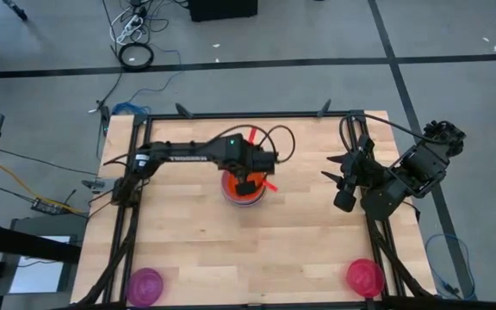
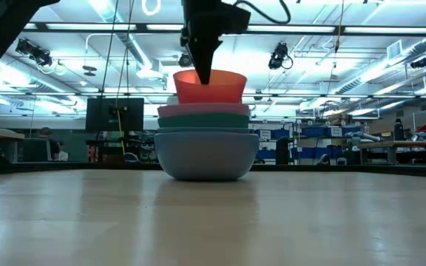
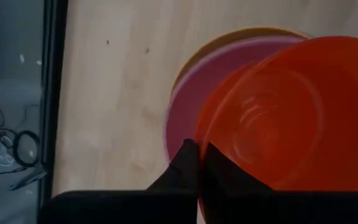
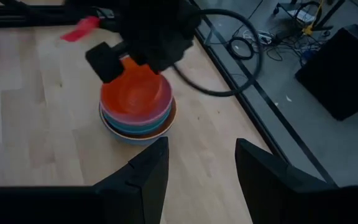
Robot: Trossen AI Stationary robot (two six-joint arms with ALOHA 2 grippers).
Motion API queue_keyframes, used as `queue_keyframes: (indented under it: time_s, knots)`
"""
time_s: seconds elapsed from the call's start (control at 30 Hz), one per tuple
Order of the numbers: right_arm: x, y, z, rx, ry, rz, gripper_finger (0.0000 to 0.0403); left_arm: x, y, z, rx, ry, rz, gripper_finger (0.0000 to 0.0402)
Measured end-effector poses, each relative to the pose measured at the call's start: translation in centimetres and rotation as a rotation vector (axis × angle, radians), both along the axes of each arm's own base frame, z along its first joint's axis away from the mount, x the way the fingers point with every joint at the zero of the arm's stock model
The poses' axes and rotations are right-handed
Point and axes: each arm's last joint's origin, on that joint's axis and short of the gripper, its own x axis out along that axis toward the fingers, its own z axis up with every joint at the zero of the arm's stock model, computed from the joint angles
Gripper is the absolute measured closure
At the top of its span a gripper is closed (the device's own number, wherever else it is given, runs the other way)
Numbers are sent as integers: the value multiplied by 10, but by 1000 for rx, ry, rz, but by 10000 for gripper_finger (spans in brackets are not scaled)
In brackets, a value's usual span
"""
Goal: Nest bowls inside each other
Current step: Stack the orange bowl on top of the pink bowl, then stack the purple bowl on top of the orange bowl
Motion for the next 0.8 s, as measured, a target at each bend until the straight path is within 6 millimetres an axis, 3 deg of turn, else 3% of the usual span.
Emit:
queue_keyframes:
  time_s: [0.3,0.67,0.8]
  knots:
    - [0,0,0,12,10,8,232,-2,22,-1,-71,13,37,368]
    - [0,0,0,17,9,6,232,-10,23,-2,-76,85,71,237]
    - [0,1,-1,21,12,9,232,-11,10,-3,-78,85,71,195]
